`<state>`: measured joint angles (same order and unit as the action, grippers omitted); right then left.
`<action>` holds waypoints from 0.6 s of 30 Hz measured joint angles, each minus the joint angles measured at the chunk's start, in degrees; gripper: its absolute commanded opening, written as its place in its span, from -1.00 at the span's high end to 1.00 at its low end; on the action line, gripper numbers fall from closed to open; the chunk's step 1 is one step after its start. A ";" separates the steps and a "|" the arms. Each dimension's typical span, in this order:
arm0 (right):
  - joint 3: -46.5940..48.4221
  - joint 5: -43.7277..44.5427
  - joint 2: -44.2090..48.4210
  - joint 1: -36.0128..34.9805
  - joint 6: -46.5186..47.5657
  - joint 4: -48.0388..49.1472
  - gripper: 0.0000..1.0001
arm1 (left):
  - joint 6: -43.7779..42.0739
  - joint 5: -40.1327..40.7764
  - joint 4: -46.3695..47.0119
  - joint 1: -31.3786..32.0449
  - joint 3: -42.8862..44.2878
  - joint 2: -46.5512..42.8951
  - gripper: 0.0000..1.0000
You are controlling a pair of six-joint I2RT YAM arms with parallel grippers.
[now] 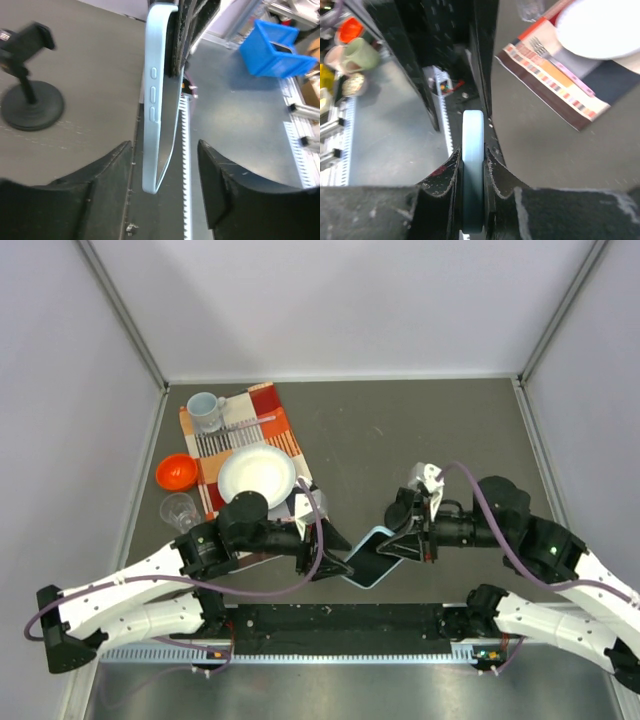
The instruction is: Place the phone on the phone stand
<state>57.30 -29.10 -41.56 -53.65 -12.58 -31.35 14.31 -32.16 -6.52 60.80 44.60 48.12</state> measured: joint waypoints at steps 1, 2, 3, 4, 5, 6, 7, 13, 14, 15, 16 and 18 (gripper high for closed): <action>-1.09 1.97 1.75 0.02 0.04 -0.68 1.00 | -0.22 1.31 0.02 0.00 0.33 -0.09 -0.54; -2.21 4.35 4.02 0.07 0.11 -2.12 1.00 | -0.28 2.89 0.07 0.00 0.66 -0.24 -0.56; -2.78 5.97 5.75 0.07 0.11 -3.30 1.00 | -0.35 4.42 0.07 0.00 0.92 -0.42 -0.57; -3.34 8.20 7.80 0.07 0.00 -4.83 1.00 | -0.17 6.34 0.07 0.00 1.18 -0.61 -0.58; -3.52 10.49 9.92 0.07 0.00 -6.51 1.00 | -0.07 7.96 0.11 0.00 1.38 -0.66 -0.57; -3.61 12.98 11.87 0.07 -0.13 -8.04 1.00 | 0.02 10.78 0.15 0.00 1.64 -0.63 -0.48; -3.61 15.98 13.70 0.07 -0.52 -9.62 1.00 | 0.22 13.22 0.24 0.00 1.86 -0.37 -0.42; 1.18 36.28 22.62 0.09 -2.73 -19.82 1.00 | 1.20 23.23 1.66 0.20 6.25 8.76 0.11; 2.80 39.58 23.41 0.09 -3.10 -21.24 1.00 | 1.68 25.27 2.27 0.42 7.54 11.67 0.17; 5.51 44.61 24.35 0.09 -3.50 -23.23 1.00 | 2.12 27.63 2.71 0.81 8.72 14.56 0.21; 6.10 45.72 24.50 0.09 -3.58 -23.58 1.00 | 2.43 29.94 3.21 1.29 9.77 17.29 0.25; 9.31 50.56 24.96 0.09 -3.85 -25.44 1.00 | 2.73 34.56 4.13 2.75 11.47 21.94 0.24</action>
<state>66.61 21.45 -16.60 -53.56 -16.43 -56.80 17.04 2.39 -2.39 63.55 56.07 70.06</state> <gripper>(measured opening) 0.128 0.386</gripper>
